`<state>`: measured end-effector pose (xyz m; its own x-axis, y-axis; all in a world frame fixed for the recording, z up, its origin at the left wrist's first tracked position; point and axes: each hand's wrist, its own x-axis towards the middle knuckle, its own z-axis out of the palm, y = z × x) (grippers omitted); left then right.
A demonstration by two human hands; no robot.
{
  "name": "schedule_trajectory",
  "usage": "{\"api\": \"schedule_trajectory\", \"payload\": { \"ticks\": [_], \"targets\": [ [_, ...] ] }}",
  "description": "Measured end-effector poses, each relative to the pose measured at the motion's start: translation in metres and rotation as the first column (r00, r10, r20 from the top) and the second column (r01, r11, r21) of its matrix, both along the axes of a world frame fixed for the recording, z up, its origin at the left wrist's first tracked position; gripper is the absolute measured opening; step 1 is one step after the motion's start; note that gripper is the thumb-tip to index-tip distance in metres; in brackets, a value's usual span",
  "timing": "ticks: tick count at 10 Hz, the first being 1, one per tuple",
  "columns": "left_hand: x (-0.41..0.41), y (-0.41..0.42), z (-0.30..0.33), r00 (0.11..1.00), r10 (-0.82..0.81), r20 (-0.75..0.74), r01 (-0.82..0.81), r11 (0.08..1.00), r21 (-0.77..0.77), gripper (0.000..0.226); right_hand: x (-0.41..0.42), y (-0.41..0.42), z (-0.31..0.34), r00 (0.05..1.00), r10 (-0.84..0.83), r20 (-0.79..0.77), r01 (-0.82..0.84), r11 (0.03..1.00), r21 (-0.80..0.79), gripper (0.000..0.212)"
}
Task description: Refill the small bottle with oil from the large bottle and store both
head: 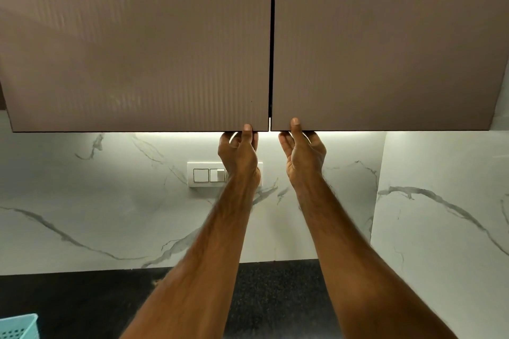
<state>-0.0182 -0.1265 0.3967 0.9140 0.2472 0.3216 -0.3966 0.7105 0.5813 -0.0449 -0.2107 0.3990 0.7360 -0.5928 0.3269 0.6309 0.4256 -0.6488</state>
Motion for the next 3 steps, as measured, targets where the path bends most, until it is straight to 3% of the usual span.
{"api": "schedule_trajectory", "payload": {
  "ticks": [2, 3],
  "targets": [
    [-0.003, 0.003, 0.0, 0.999, -0.033, -0.018, 0.034, 0.997, 0.071, 0.024, -0.006, 0.002, 0.002, 0.999, 0.033, -0.006, -0.033, 0.999, 0.014, 0.036],
    [-0.008, 0.01, -0.013, 0.997, -0.051, -0.055, 0.059, 0.985, 0.16, 0.043, -0.013, -0.001, -0.006, 0.995, 0.092, -0.046, -0.091, 0.996, 0.022, 0.045]
  ]
}}
